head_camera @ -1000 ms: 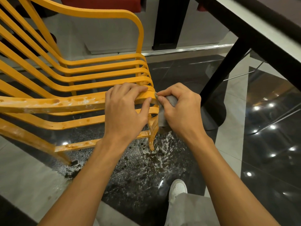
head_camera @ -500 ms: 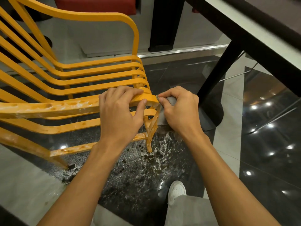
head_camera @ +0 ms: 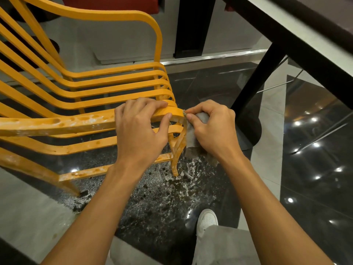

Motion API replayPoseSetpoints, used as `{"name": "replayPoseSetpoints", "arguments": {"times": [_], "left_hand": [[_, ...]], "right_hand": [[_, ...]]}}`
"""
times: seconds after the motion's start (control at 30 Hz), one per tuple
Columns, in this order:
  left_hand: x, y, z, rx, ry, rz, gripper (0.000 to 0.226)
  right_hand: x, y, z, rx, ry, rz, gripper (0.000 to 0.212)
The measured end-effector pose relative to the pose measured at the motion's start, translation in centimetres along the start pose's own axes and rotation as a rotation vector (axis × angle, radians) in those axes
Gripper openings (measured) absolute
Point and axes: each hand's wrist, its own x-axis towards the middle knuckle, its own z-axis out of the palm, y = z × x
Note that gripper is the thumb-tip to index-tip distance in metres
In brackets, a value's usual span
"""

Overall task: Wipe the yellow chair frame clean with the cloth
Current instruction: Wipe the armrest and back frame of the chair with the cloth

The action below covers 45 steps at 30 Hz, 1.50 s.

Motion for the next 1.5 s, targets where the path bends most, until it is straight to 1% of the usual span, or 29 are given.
{"name": "replayPoseSetpoints", "arguments": {"times": [0.1,0.2,0.27,0.37,0.43,0.53,0.6,0.7,0.77,0.87,0.93,1.03,1.1,1.2,1.27,1.4,1.47,1.5], "left_hand": [[0.1,0.1,0.0,0.008,0.007,0.0,0.03],[0.1,0.3,0.0,0.018,0.005,0.01,0.03],[0.1,0.3,0.0,0.016,0.0,0.023,0.03],[0.1,0.3,0.1,0.013,-0.003,0.028,0.03],[0.1,0.4,0.1,0.011,-0.001,0.024,0.029],[0.1,0.5,0.2,0.012,0.002,0.021,0.029],[0.1,0.5,0.2,0.015,0.001,0.02,0.029],[0.1,0.5,0.3,0.017,0.004,0.019,0.029],[0.1,0.5,0.2,0.017,0.009,0.02,0.029],[0.1,0.5,0.2,0.017,0.01,0.025,0.029],[0.1,0.4,0.2,0.017,0.004,0.028,0.029],[0.0,0.4,0.2,0.013,0.001,0.026,0.029],[0.1,0.5,0.2,0.011,0.004,0.025,0.029],[0.1,0.5,0.2,0.009,0.002,0.027,0.029],[0.1,0.3,0.2,0.008,-0.005,0.031,0.03],[0.1,0.2,0.1,0.008,-0.009,0.03,0.031],[0.1,0.3,0.1,0.006,-0.008,0.029,0.031],[0.1,0.3,0.2,0.004,-0.009,0.029,0.031]], "right_hand": [[0.3,0.6,0.1,-0.047,0.013,0.068,0.006],[0.4,0.3,0.5,-0.019,0.041,0.01,0.005],[0.1,0.2,0.3,0.008,0.022,-0.029,0.005],[0.1,0.9,-0.2,0.015,-0.016,0.043,0.006],[0.3,1.1,-0.1,0.015,0.0,0.085,0.006],[0.2,0.5,0.2,0.049,0.039,0.045,0.005],[-0.2,0.5,0.1,0.076,0.025,0.019,0.005],[0.1,1.1,-0.2,0.062,-0.019,0.087,0.006],[0.4,1.2,-0.2,0.045,-0.008,0.118,0.006],[0.4,0.6,0.2,0.066,0.027,0.04,0.006],[0.2,0.7,0.1,0.091,0.014,0.0,0.006],[0.3,1.4,-0.2,0.094,-0.023,0.092,0.01],[0.6,1.5,0.0,0.066,-0.006,0.122,0.009],[0.5,0.8,0.3,0.092,0.017,0.036,0.007],[0.3,0.8,0.1,0.119,0.001,-0.007,0.007],[0.5,2.4,0.5,0.112,0.0,0.162,0.015],[0.7,2.6,1.0,0.12,0.019,0.189,0.018],[0.8,2.5,1.1,0.141,0.031,0.182,0.015]]}}
